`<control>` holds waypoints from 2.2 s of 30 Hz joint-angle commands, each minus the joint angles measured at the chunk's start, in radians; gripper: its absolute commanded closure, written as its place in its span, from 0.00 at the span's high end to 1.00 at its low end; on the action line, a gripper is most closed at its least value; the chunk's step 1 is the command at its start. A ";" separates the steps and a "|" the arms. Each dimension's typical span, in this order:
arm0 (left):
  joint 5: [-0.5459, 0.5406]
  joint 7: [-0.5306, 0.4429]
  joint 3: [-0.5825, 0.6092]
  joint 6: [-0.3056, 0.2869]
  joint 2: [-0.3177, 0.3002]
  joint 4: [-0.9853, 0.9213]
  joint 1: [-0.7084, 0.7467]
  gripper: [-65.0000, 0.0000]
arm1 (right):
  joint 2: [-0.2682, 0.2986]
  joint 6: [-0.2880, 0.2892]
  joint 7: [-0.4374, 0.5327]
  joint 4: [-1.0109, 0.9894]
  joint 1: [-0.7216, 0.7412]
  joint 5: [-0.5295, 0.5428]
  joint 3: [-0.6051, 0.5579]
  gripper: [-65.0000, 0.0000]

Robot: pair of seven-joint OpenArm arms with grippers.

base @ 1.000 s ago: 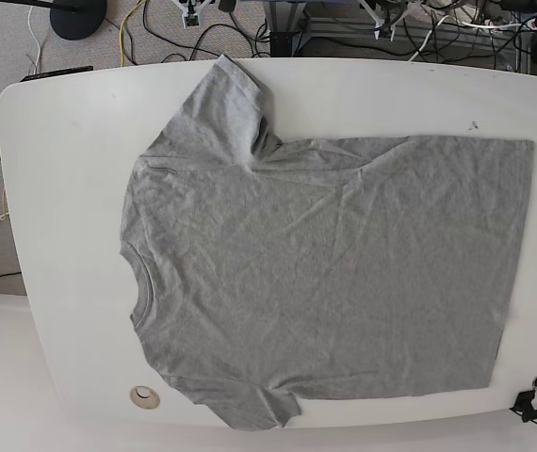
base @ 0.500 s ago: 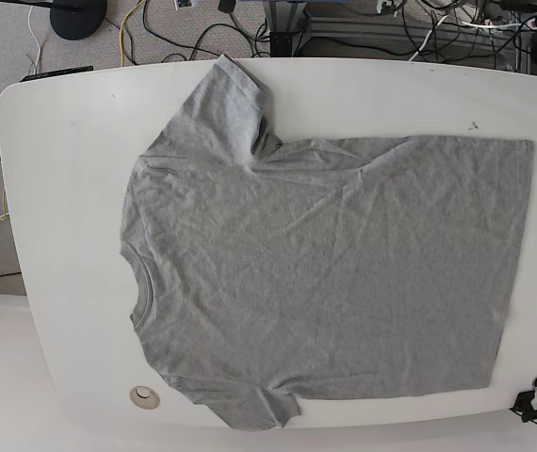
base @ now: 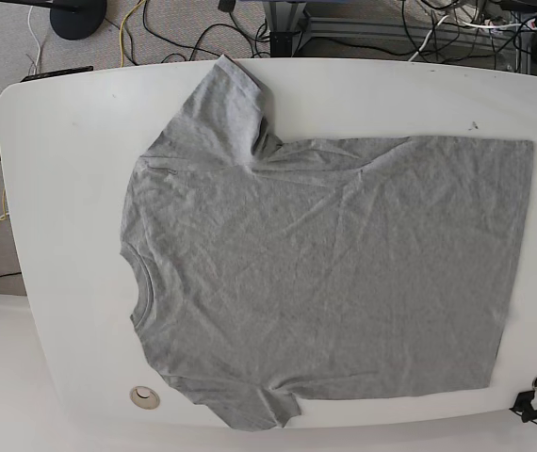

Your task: Fold the T-shirt properly

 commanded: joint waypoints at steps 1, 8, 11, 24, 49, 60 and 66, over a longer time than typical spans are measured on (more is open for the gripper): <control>-0.002 -0.017 -0.003 0.005 -0.004 0.085 0.066 0.27 | -0.002 0.008 0.021 0.095 -0.071 0.004 0.002 0.09; -0.002 0.001 -0.003 0.005 -0.004 0.333 0.215 0.48 | -0.002 0.008 -0.033 0.370 -0.228 0.004 0.002 0.09; -0.002 0.032 -0.052 0.005 -0.001 0.422 0.253 0.48 | -0.002 0.008 -0.049 0.447 -0.259 0.004 0.002 0.09; -0.005 0.027 -0.124 -0.041 -0.047 0.487 0.196 0.49 | -0.008 0.008 -0.051 0.500 -0.147 0.004 0.000 0.14; -0.393 0.282 -0.528 -0.290 -0.047 0.444 -0.276 0.83 | 0.097 0.007 -0.298 0.496 0.165 0.739 0.002 0.47; -0.444 0.457 -0.690 -0.416 -0.046 0.393 -0.394 0.83 | 0.092 0.007 -0.577 0.480 0.208 1.054 0.156 0.47; -0.442 0.457 -0.686 -0.416 -0.047 0.393 -0.402 0.83 | 0.058 0.005 -0.640 0.420 0.232 1.061 0.156 0.47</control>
